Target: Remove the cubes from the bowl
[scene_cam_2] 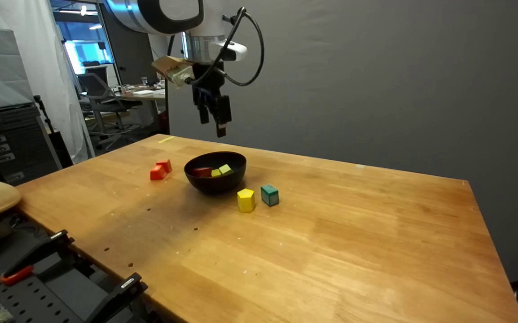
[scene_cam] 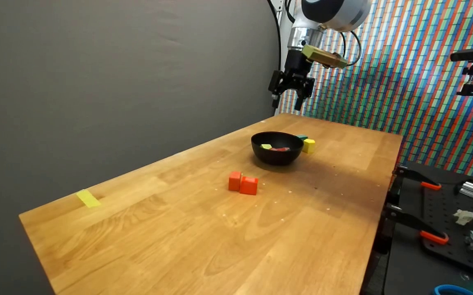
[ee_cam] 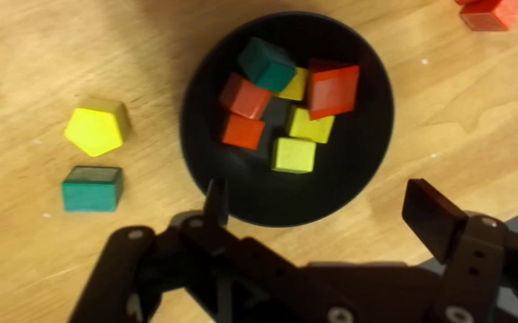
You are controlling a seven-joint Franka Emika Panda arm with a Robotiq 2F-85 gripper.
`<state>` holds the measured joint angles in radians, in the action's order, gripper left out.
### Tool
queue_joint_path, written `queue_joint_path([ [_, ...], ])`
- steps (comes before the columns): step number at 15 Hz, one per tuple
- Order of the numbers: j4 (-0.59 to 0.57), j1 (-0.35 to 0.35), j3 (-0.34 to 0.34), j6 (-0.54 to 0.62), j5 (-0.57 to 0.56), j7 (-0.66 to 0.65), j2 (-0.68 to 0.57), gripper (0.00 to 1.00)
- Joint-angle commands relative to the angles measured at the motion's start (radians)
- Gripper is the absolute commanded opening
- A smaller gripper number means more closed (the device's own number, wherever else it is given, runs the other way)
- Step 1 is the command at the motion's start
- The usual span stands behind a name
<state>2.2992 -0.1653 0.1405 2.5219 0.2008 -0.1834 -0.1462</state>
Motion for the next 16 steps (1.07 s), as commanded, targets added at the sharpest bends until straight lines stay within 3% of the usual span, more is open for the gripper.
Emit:
queue_joint_path([
  [1, -0.002, 0.058, -0.074, -0.019, -0.009, 0.008, 0.004, 1.0],
  [4, 0.0, 0.072, -0.085, -0.006, 0.033, 0.009, -0.007, 1.0],
  [9, 0.003, 0.1, -0.072, 0.09, 0.212, -0.021, -0.041, 1.0],
  [13, 0.009, 0.112, -0.035, 0.252, 0.344, 0.084, -0.084, 1.0],
  [16, 0.014, 0.111, -0.014, 0.348, 0.328, 0.164, -0.131, 1.0],
])
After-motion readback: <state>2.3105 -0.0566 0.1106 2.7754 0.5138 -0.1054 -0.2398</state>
